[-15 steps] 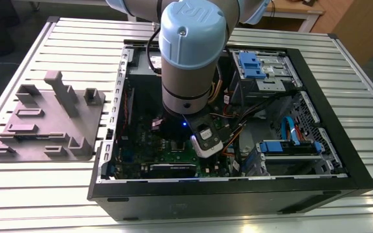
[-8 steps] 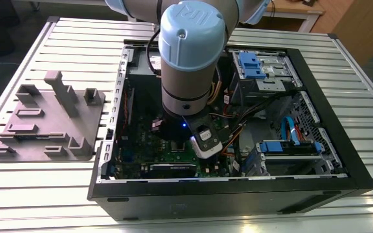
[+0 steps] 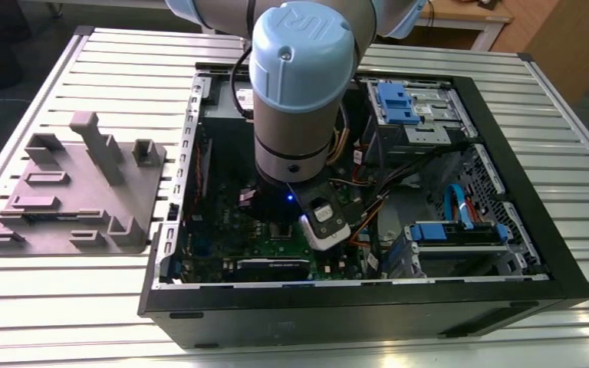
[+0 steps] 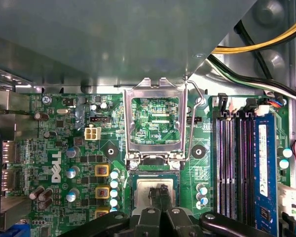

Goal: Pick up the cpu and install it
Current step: 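Place the cpu into insertion slot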

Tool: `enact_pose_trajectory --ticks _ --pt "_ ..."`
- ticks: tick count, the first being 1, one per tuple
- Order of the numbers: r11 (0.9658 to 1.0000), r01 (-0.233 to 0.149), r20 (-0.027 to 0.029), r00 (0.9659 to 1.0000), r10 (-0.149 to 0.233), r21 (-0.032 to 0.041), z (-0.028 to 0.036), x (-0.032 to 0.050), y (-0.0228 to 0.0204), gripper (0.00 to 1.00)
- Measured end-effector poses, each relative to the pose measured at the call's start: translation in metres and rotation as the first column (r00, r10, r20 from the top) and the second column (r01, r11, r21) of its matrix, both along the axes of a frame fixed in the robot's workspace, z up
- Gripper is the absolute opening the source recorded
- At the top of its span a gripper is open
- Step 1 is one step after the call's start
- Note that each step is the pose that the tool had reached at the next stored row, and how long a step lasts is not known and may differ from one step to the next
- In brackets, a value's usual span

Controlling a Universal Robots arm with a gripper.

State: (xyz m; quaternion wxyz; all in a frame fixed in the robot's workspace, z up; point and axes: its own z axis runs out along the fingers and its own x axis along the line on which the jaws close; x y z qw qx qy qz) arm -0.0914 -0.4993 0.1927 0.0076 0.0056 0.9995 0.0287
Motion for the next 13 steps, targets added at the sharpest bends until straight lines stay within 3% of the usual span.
enact_pose_trajectory --ticks 9,13 --pt "1.0000 0.000 0.0001 1.0000 0.000 0.0001 0.0002 0.0000 0.0017 0.10" --pt "1.0000 0.000 0.0000 1.0000 0.000 -0.0001 0.0071 0.0000 0.0017 0.10"
